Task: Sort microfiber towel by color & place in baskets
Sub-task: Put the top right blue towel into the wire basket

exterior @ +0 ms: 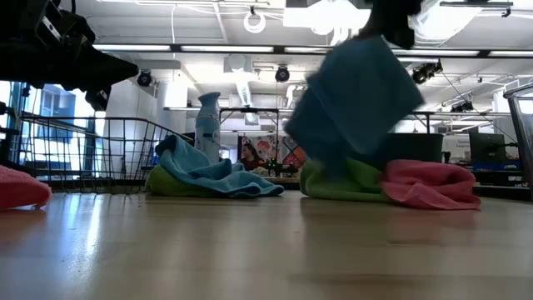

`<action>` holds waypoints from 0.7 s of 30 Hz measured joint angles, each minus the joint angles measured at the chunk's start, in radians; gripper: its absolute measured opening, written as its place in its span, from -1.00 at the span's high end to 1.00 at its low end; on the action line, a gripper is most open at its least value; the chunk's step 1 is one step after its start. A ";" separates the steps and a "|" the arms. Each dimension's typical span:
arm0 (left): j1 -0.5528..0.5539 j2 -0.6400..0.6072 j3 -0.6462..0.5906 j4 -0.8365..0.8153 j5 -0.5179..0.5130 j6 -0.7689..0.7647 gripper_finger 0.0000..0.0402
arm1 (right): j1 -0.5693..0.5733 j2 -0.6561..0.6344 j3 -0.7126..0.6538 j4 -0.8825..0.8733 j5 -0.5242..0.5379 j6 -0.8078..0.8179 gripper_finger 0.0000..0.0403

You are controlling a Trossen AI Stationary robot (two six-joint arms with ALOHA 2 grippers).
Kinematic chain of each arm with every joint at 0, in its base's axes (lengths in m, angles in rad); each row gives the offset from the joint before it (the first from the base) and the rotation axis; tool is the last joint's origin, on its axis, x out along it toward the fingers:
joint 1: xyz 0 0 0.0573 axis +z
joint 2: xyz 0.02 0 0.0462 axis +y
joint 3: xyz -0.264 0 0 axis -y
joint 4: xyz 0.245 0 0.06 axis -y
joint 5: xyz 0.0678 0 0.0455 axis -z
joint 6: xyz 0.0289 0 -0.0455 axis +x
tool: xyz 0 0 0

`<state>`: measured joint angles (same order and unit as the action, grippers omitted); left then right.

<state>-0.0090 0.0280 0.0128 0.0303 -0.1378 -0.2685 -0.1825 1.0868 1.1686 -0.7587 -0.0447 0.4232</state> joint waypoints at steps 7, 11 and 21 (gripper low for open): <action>0.000 0.000 0.000 0.000 0.000 0.000 1.00 | 0.000 -0.030 0.037 0.253 -0.159 -0.085 1.00; 0.000 0.000 0.000 0.000 0.000 0.000 1.00 | 0.000 -0.020 0.037 0.378 -0.241 -0.110 1.00; 0.000 0.000 0.000 0.215 -0.004 -0.175 1.00 | 0.000 -0.018 0.037 0.444 -0.254 -0.104 1.00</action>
<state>-0.0090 0.0280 0.0124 0.2449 -0.1419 -0.4438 -0.1825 1.0685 1.2057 -0.3149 -0.2983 0.3192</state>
